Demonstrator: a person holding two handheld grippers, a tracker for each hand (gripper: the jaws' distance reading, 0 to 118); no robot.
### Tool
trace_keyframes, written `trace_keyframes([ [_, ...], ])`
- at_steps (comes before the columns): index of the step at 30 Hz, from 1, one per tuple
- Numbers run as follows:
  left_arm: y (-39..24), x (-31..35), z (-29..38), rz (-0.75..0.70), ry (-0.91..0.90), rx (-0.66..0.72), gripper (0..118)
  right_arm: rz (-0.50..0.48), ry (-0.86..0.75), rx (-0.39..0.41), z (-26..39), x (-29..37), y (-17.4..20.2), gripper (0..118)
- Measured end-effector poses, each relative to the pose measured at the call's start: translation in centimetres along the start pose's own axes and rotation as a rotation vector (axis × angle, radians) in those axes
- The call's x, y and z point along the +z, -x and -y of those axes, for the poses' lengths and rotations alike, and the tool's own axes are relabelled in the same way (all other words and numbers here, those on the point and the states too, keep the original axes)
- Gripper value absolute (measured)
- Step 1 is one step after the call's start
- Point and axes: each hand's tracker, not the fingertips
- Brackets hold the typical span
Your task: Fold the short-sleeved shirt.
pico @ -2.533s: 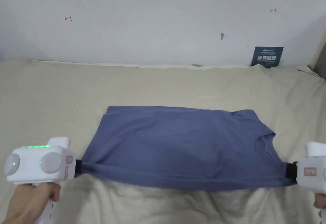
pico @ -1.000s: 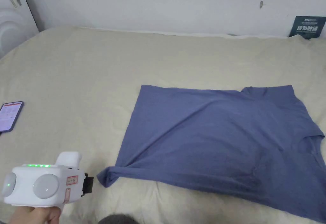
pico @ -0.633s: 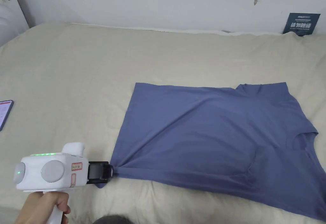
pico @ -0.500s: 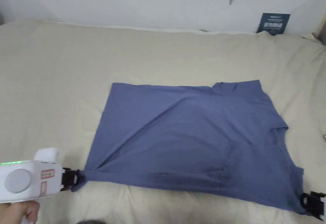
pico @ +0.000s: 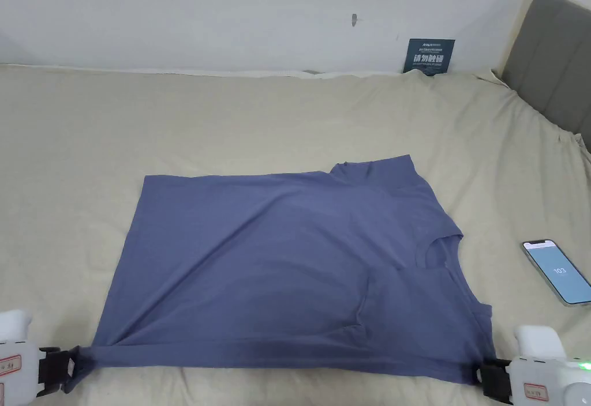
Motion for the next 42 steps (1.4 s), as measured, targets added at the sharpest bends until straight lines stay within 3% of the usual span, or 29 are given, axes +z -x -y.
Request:
trace_keyframes([
  [1,0.0,0.0,0.0,0.0,0.003,-0.003,0,-0.028,-0.011,-0.013,0.0,0.4,-0.1,31],
  [2,-0.7,-0.3,0.6,0.166,0.081,0.109,0,-0.038,-0.044,-0.022,0.0,0.9,-0.2,10],
  [3,-1.0,-0.3,0.7,0.23,0.112,0.154,0,-0.02,-0.05,-0.029,0.0,1.3,-0.1,9],
  [7,-1.3,0.4,0.6,0.226,0.107,0.137,0,-0.016,-0.049,0.01,-0.8,2.6,0.5,9],
  [13,-1.0,1.7,-0.9,0.226,0.058,0.131,0,-0.031,-0.091,-0.024,-2.6,4.0,0.0,9],
  [21,-0.5,0.6,-6.7,0.211,0.0,0.111,0,-0.028,-0.152,-0.004,-9.8,3.9,0.7,9],
  [33,-0.9,-9.9,-16.3,0.165,0.058,0.089,0,0.07,-0.042,0.053,-21.6,-5.7,3.3,9],
  [38,-0.7,-13.6,-18.0,0.157,0.095,0.107,0,0.074,-0.008,0.018,-24.2,-9.3,3.3,9],
  [39,-0.6,-14.1,-18.0,0.171,0.09,0.104,5,0.075,0.022,0.005,-24.4,-9.8,3.3,14],
  [40,-0.9,-14.5,-18.0,0.149,0.083,0.071,51,0.124,0.035,-0.031,-24.3,-10.1,3.3,56],
  [41,-1.0,-15.0,-17.9,0.102,0.115,0.056,108,0.141,0.016,-0.058,-24.1,-10.2,2.8,98],
  [42,-0.6,-14.9,-17.2,0.111,0.129,0.093,114,0.125,-0.01,-0.074,-23.4,-10.0,2.3,118],
])
